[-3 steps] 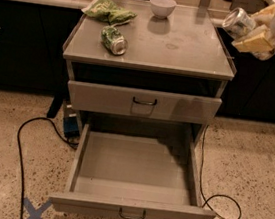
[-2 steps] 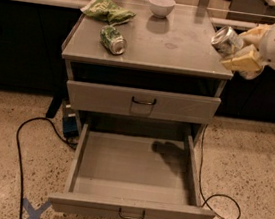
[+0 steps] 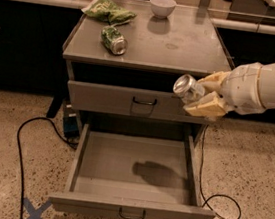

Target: Place redbull can into middle drawer

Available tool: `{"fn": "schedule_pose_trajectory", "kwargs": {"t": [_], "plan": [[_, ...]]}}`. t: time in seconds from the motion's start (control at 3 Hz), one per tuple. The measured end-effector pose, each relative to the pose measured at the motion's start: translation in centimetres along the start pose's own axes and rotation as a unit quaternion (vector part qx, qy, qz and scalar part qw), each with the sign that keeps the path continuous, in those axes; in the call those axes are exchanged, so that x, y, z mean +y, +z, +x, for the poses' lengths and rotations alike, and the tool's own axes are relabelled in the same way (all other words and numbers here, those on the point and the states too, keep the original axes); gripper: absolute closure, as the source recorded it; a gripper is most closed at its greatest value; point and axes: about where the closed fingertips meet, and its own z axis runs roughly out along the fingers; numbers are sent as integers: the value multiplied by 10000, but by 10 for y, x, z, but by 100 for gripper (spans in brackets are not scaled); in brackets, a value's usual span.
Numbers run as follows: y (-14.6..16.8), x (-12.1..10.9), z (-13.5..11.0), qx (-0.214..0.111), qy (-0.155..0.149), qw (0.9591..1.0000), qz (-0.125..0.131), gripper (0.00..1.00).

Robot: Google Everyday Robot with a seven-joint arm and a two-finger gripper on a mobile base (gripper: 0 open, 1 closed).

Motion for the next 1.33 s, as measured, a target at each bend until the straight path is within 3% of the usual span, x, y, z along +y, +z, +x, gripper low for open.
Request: {"fn": "schedule_pose_trajectory", "kwargs": {"t": [0.33,1.0,1.33], "plan": [[10,14,4,235,-72,9993,-294,100],[24,26,9,241,-145,9988,-404,100],[72,54,30,150,-161,9971,-724,100]]}}
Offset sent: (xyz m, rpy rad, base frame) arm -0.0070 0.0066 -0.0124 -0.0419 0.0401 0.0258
